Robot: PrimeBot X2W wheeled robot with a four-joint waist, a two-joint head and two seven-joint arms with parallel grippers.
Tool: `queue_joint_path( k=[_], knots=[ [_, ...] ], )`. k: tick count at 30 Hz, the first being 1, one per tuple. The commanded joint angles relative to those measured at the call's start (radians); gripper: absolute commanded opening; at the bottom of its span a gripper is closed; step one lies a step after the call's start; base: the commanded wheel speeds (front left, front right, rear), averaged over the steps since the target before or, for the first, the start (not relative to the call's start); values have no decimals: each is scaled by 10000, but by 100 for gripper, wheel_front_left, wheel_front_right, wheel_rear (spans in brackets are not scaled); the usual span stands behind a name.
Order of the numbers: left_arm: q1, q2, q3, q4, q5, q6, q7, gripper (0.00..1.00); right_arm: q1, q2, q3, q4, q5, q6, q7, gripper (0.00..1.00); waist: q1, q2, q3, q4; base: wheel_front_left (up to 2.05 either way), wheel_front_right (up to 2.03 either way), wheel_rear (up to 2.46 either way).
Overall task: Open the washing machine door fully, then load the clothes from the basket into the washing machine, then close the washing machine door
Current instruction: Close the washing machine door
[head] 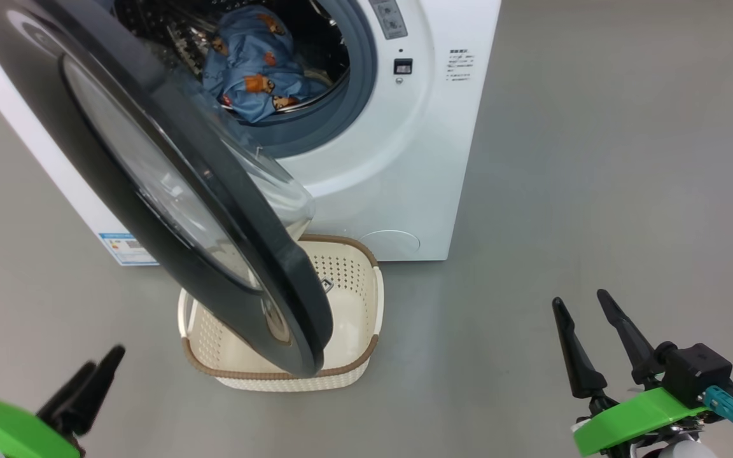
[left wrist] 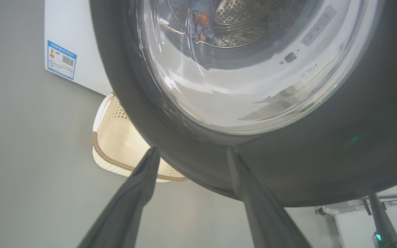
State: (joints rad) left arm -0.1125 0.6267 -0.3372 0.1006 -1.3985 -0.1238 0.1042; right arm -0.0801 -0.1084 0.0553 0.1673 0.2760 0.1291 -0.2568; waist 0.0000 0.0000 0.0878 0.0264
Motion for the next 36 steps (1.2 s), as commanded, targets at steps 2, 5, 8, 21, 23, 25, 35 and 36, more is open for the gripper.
queue_joint_path(
  k=[2,5,8,21,23,25,35,36],
  knots=[
    [-107,492,251,97,97,-69,-508,100,83,-170,187,-255,43,16,-49,100,0,0,-27,-103,0,0,0],
    [111,495,-50,403,89,-69,-1295,100,139,-233,117,-281,33,16,-49,100,0,0,-28,-224,0,0,0],
    [265,495,-309,705,187,-69,-2252,100,206,-262,15,-310,24,16,-49,100,0,0,-79,-356,0,0,0],
    [236,-453,483,2147,2997,-69,-3655,100,635,-365,-379,-370,37,16,-49,100,0,0,-224,-696,0,0,0],
    [340,-759,936,2108,3757,-69,-3656,100,646,-365,-388,-366,39,16,-49,100,0,0,-230,-740,0,0,0],
    [444,-1034,1321,2021,4542,-69,-3657,100,642,-351,-405,-360,35,16,-49,100,0,0,-228,-778,0,0,0],
    [947,-2345,2787,882,8135,-69,-3659,100,612,-254,-458,-394,8,16,-49,100,0,0,-190,-831,0,0,0],
    [973,-2466,2920,771,8310,-69,-3659,100,599,-253,-470,-399,13,16,-49,100,0,0,-178,-826,0,0,0]
  ],
)
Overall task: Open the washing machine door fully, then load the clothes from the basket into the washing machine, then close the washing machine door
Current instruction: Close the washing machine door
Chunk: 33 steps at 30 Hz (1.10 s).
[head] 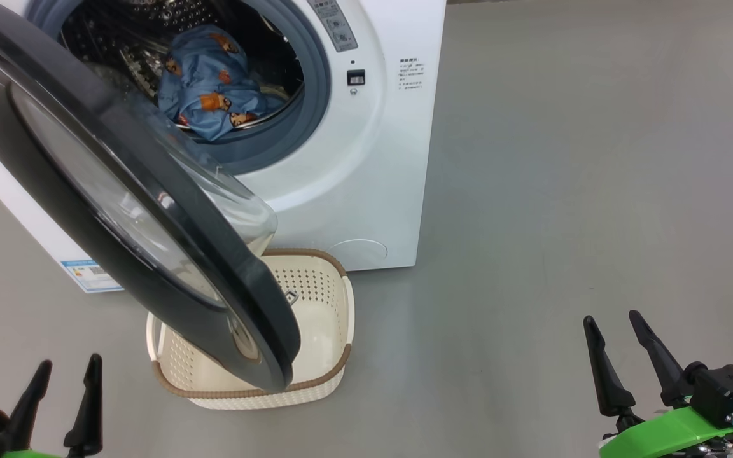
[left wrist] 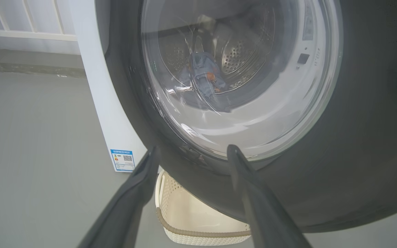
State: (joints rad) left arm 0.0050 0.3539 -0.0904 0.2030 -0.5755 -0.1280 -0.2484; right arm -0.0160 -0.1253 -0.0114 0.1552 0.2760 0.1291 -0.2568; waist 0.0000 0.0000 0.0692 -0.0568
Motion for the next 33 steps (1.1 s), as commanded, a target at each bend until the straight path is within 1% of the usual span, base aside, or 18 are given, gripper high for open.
queue_joint_path(
  k=[1,7,9,13,18,25,26,27,28,30,32,33],
  knots=[
    [-171,162,575,-345,282,-27,-133,100,-52,-84,188,-283,15,16,-49,100,0,0,18,9,0,0,0],
    [51,-361,1052,-644,1302,-27,-133,100,-93,-70,150,-282,20,16,-49,100,0,0,53,20,0,0,0],
    [88,-418,1100,-666,1490,-27,-133,100,-105,-63,148,-279,20,16,-49,100,0,0,62,20,0,0,0],
    [227,-753,1319,-683,1888,-27,-133,100,-154,-27,153,-270,14,16,-49,100,0,0,98,23,0,0,0],
    [302,-998,1436,-649,2089,-27,-133,100,-156,-37,149,-277,13,16,-49,100,0,0,129,68,0,0,0],
    [175,-1118,1454,-674,2195,-27,-133,100,-238,-62,193,-224,1,16,-49,100,0,0,190,216,0,0,0],
    [152,-1127,1426,-666,2195,-27,-133,100,-264,-54,274,-191,13,16,-49,91,0,0,200,249,0,0,0],
    [127,-1141,1385,-655,2199,-27,-133,100,-298,-51,373,-162,24,16,-49,72,0,0,206,295,0,0,0],
    [108,-1166,1338,-630,2195,-27,-133,100,-337,-42,473,-140,41,16,-49,49,0,0,207,349,0,0,0],
    [72,-1258,1311,-620,2174,-27,-133,100,-448,9,651,-115,92,16,-49,33,0,0,208,462,0,0,0],
    [68,-1354,1231,-632,2179,-27,-133,100,-599,103,788,-114,188,16,-49,23,0,0,196,600,0,0,0],
    [76,-1413,1209,-630,2163,-27,-133,100,-688,139,880,-91,225,16,-49,15,0,0,188,672,0,0,0]
  ],
)
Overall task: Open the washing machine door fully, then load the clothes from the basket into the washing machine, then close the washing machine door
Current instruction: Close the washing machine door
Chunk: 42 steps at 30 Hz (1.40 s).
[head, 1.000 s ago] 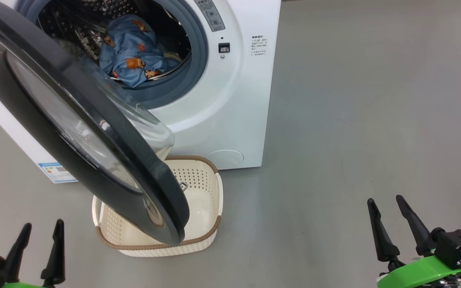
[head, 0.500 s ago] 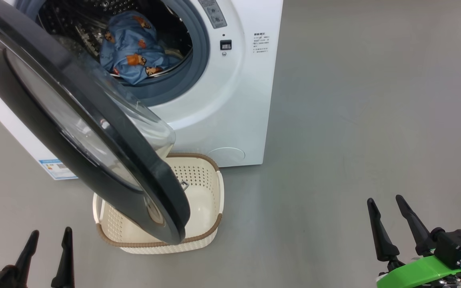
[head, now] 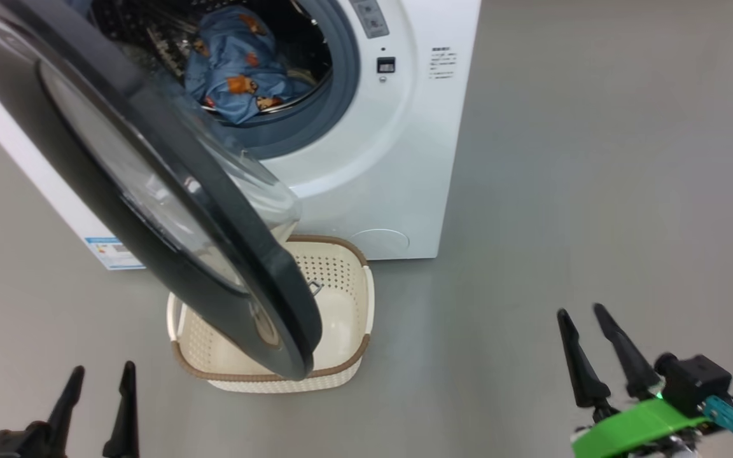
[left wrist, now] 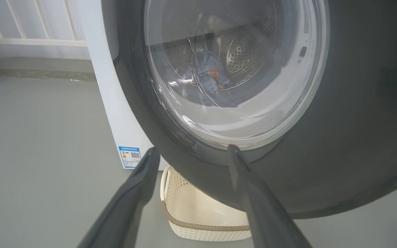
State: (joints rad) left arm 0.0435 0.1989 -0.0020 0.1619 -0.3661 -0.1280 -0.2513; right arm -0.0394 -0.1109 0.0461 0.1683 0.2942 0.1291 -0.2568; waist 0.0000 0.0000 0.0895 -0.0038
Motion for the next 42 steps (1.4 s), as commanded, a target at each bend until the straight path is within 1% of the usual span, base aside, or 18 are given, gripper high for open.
queue_joint_path(
  k=[1,2,8,12,15,18,19,20,21,22,25,28,31,35,42],
  knots=[
    [-298,91,293,-222,66,-27,-105,100,-560,31,394,-200,73,16,-49,4,0,0,-20,212,0,0,0],
    [-282,56,239,-217,74,-27,-105,100,-678,69,499,-181,99,16,-49,0,0,0,-31,288,0,0,0],
    [-277,-104,-17,-182,49,-27,-105,100,-1627,221,1061,-199,251,16,-49,0,0,0,-77,724,0,0,0],
    [-303,-190,-136,-341,115,-27,-105,100,-2402,301,1264,-581,436,16,-49,0,0,0,-157,999,0,0,0],
    [-303,-270,-119,-528,202,-27,-105,100,-3004,358,1476,-1155,528,16,-49,0,0,0,-221,1189,0,0,0],
    [-244,-357,-50,-683,279,-27,-105,100,-3520,432,1836,-2090,567,16,-49,0,0,0,-296,1333,0,0,0],
    [-244,-357,-50,-683,279,-27,-105,100,-3520,432,1836,-2090,567,16,-49,0,0,0,-296,1333,0,0,0],
    [-208,-387,-32,-723,297,-27,-105,100,-3649,458,1999,-2416,581,16,-49,0,0,0,-337,1383,0,0,0],
    [-113,-449,20,-804,313,-27,-105,100,-3848,502,2460,-3058,646,16,-49,0,0,0,-391,1465,0,0,0],
    [-113,-449,20,-804,313,-27,-105,100,-3848,502,2460,-3058,646,16,-49,0,0,0,-391,1465,0,0,0],
    [23,-522,43,-875,340,-27,-105,100,-3928,544,3236,-3813,714,16,-49,0,0,0,-474,1619,0,0,0],
    [127,-599,138,-933,339,-27,-105,100,-3816,566,4035,-4166,768,16,-49,0,0,0,-516,1751,0,0,0],
    [229,-663,226,-948,298,-27,-105,100,-3593,577,4864,-4062,962,16,-49,0,0,0,-530,1846,0,0,0],
    [342,-722,289,-934,256,-27,-105,100,-3351,569,5810,-3457,1199,16,-49,0,0,0,-529,1941,0,0,0],
    [307,-772,308,-825,156,-27,-105,100,-2830,393,6662,-2124,1692,16,-49,0,0,0,-440,2164,0,0,0]
  ],
)
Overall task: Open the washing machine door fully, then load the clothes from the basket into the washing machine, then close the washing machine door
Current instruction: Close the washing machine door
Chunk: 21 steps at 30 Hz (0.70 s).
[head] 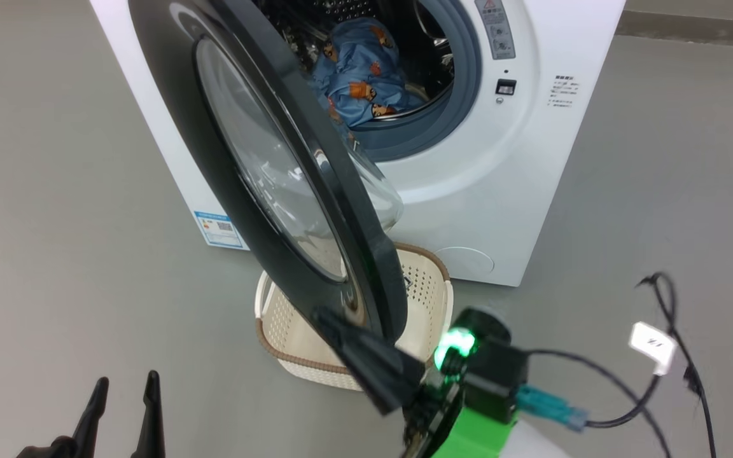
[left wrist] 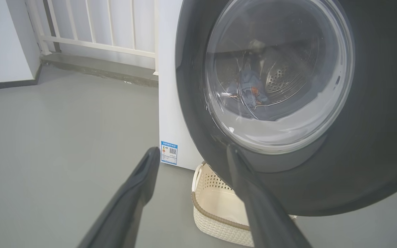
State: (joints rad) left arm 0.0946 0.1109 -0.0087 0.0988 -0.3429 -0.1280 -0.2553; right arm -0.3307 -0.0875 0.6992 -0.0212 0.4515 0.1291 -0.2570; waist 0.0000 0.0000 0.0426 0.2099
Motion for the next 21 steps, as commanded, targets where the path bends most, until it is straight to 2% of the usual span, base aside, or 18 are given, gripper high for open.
queue_joint_path(
  k=[1,13,16,21],
  knots=[
    [-216,105,369,-187,-88,-27,-65,100,142,96,256,-4,142,16,-48,0,0,0,60,49,0,0,0],
    [-547,-31,364,-13,-229,-27,-65,100,-23,-77,1169,2723,426,16,-48,0,0,0,605,81,0,0,0],
    [-698,-46,332,10,-241,-27,-65,100,-198,0,895,3363,431,16,-48,0,0,0,743,99,0,0,0],
    [-817,-16,316,6,-254,-27,-65,100,-410,118,505,3722,356,16,-48,0,0,0,869,81,0,0,0]
  ],
)
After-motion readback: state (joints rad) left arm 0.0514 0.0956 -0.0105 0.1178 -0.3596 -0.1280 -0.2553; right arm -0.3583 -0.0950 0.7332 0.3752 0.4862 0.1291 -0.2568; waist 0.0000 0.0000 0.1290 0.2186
